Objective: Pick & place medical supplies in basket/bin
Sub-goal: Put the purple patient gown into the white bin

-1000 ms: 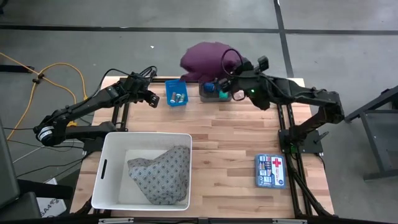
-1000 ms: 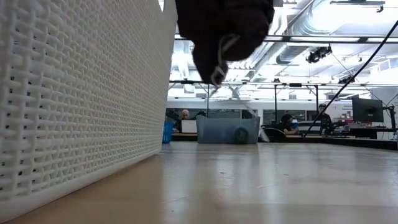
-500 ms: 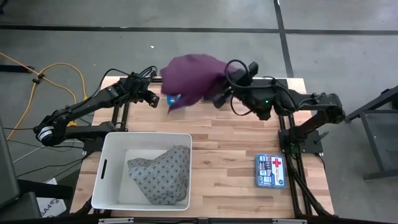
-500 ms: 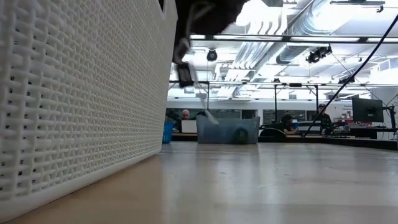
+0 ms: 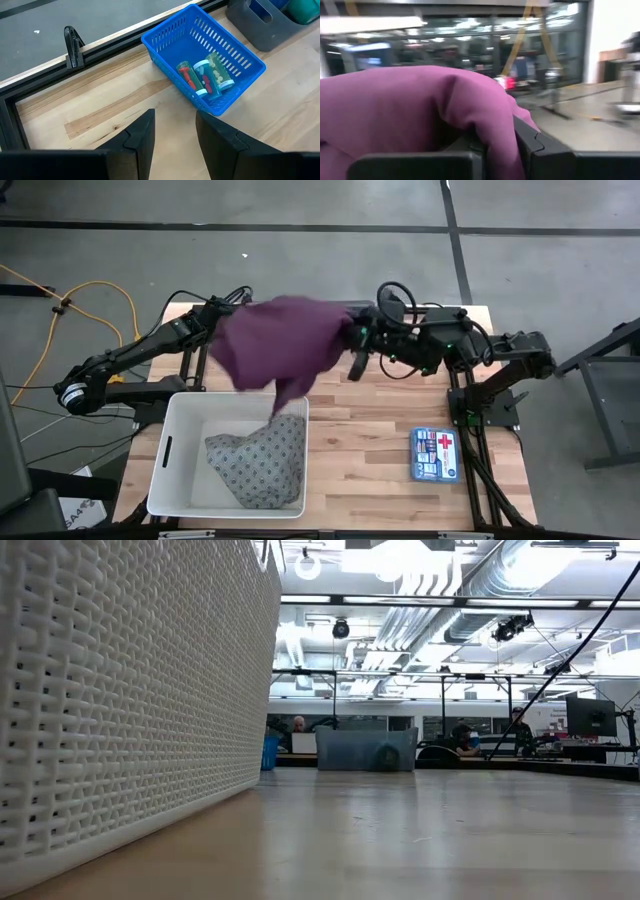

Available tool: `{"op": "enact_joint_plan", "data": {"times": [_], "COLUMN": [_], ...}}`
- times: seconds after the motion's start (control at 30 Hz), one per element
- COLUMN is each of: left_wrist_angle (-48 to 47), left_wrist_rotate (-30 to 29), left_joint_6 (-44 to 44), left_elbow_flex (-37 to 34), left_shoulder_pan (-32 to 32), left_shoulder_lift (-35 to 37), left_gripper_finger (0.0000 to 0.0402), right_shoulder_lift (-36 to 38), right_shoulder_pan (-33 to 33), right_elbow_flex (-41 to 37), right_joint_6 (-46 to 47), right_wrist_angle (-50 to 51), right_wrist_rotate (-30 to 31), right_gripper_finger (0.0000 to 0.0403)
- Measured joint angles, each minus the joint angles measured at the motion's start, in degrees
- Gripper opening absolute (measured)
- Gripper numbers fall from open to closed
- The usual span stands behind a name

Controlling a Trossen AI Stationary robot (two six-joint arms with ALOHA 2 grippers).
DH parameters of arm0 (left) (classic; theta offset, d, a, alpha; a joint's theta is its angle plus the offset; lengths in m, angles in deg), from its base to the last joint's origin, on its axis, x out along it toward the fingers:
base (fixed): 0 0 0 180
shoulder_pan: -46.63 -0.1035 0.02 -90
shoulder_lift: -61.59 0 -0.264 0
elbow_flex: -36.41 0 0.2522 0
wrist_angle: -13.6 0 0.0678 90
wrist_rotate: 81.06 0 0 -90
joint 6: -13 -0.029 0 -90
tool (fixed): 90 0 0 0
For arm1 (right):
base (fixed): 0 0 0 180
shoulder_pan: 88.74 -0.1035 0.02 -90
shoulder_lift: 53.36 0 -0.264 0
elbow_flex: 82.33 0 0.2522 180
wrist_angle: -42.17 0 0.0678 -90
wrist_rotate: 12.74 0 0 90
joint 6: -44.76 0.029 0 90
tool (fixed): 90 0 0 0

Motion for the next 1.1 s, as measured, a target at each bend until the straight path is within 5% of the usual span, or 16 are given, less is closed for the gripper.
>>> {"op": "enact_joint_plan", "data": {"times": [0.37,0.73,1.1], "left_wrist_angle": [0.01,0.02,0.02], "left_wrist_rotate": [0.01,0.02,0.01], "left_joint_6": [0.0,0.0,0.0], "left_elbow_flex": [0.0,0.0,0.0], "left_shoulder_pan": [0.0,-0.01,0.0], "left_shoulder_lift": [0.01,0.0,0.0], "left_gripper_finger": [0.0136,0.0136,0.0136], "right_shoulder_lift": [0.0,0.02,-0.89], "right_shoulder_pan": [0.02,0.04,0.83], "right_elbow_flex": [0.0,0.0,0.05], "right_joint_6": [7.45,13.02,17.8], "right_wrist_angle": [-6.45,-16.76,-10.68], "right_wrist_rotate": [-22.98,-33.11,-36.55], "right_gripper_finger": [0.0039,0.0039,0.0039]}}
